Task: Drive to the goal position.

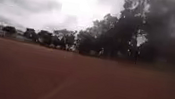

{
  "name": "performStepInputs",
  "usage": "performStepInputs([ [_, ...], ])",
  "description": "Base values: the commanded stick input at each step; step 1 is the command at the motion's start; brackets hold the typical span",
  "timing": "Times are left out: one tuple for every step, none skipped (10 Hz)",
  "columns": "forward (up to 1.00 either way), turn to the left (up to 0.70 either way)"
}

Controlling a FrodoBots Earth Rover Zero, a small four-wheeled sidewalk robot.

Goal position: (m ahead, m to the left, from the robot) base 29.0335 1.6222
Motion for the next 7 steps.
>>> performStepInputs([
  [1.00,0.00],
  [1.00,0.00],
  [1.00,0.00],
  [1.00,0.00],
  [1.00,0.00],
  [1.00,0.00],
  [1.00,0.00],
])
